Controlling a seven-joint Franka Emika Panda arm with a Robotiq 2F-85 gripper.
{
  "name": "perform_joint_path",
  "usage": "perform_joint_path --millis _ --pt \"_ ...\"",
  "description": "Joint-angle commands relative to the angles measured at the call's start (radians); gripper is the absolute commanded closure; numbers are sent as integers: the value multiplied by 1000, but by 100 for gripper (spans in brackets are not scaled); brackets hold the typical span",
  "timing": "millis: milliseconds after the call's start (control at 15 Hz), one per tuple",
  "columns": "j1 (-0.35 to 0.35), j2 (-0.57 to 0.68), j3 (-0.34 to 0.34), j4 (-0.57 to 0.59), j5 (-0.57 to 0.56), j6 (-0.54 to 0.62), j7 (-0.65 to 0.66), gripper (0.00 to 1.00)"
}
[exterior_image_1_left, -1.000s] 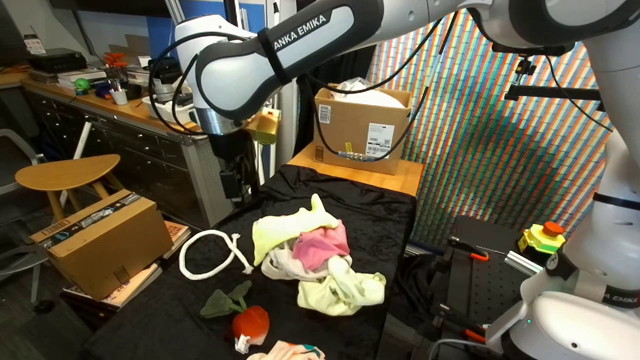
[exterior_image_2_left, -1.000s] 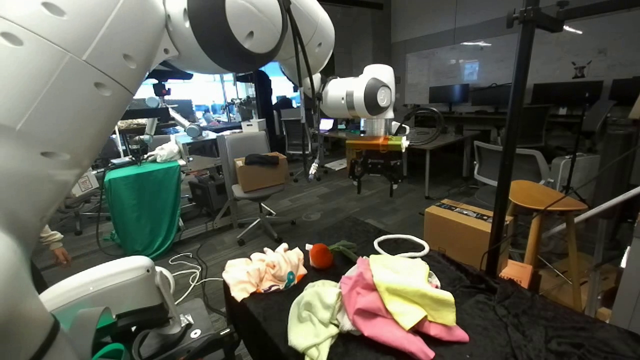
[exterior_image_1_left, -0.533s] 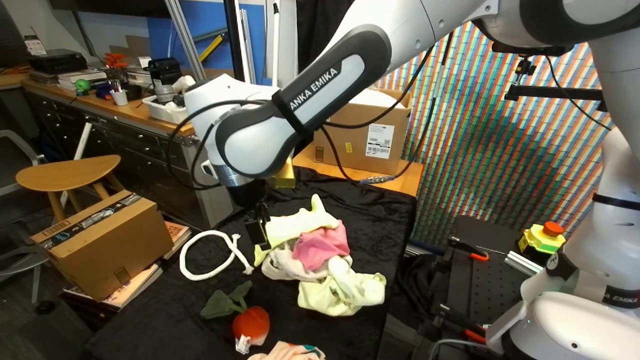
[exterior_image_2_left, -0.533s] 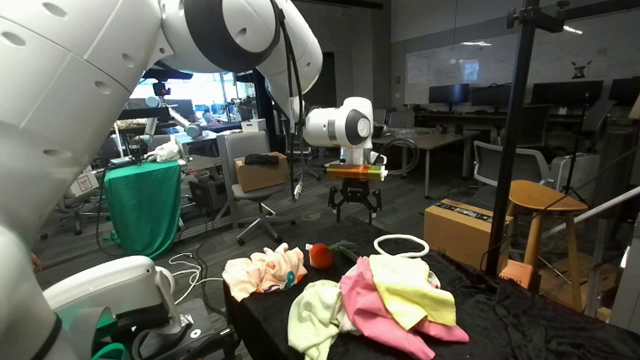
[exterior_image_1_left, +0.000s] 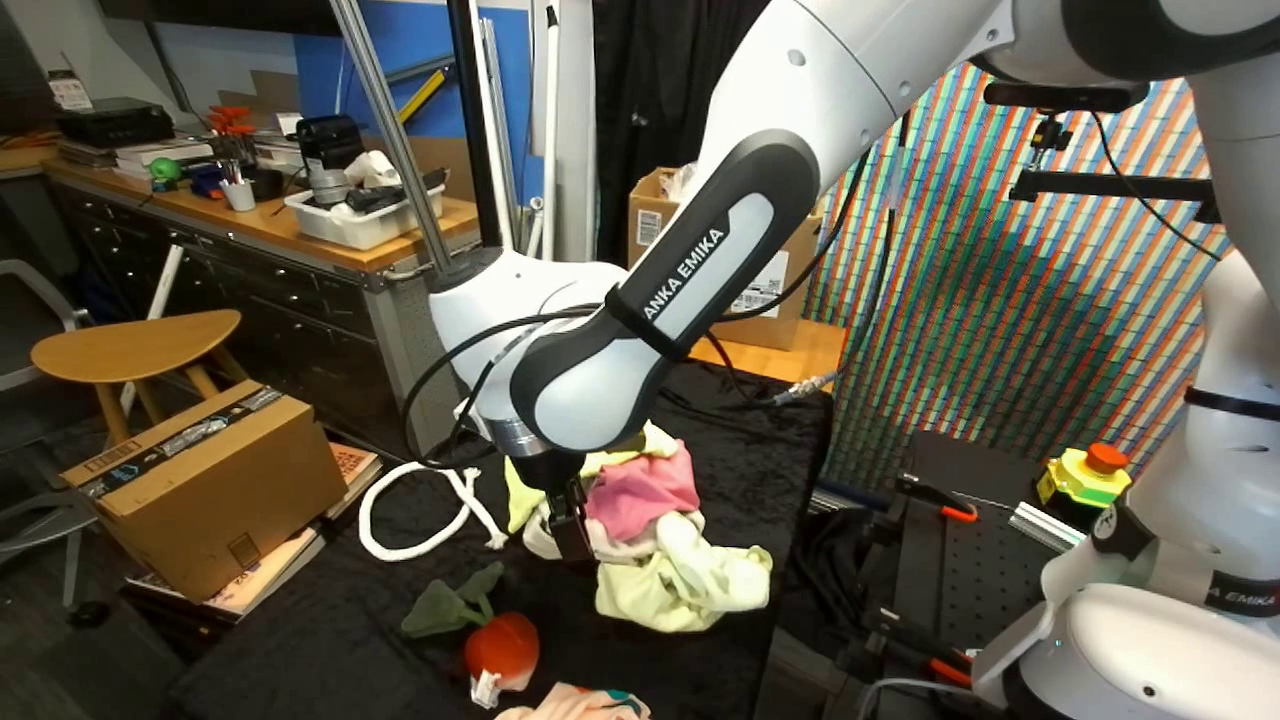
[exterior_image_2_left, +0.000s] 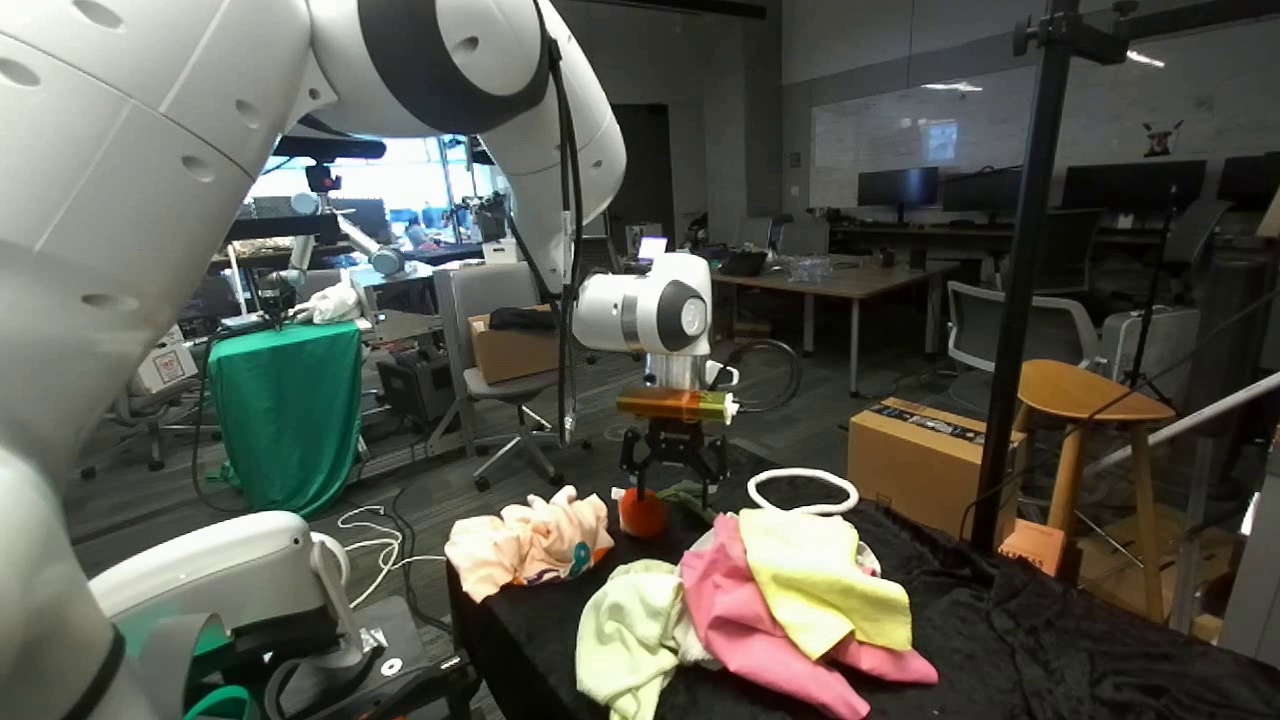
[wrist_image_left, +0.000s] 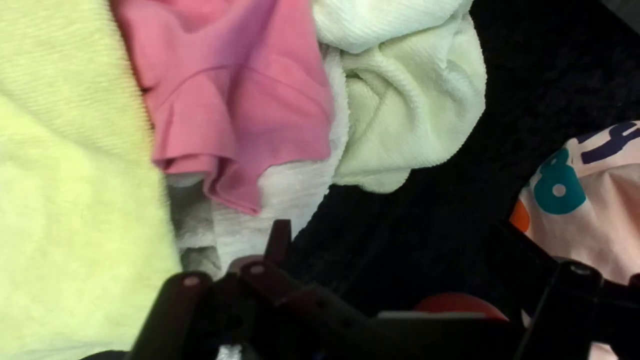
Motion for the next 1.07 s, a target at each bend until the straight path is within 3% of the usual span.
perform_joint_path --millis 0,1000 --pt "15 -49 19 -95 7 75 63 0" --pt "98 -36 77 -188 96 240 261 0"
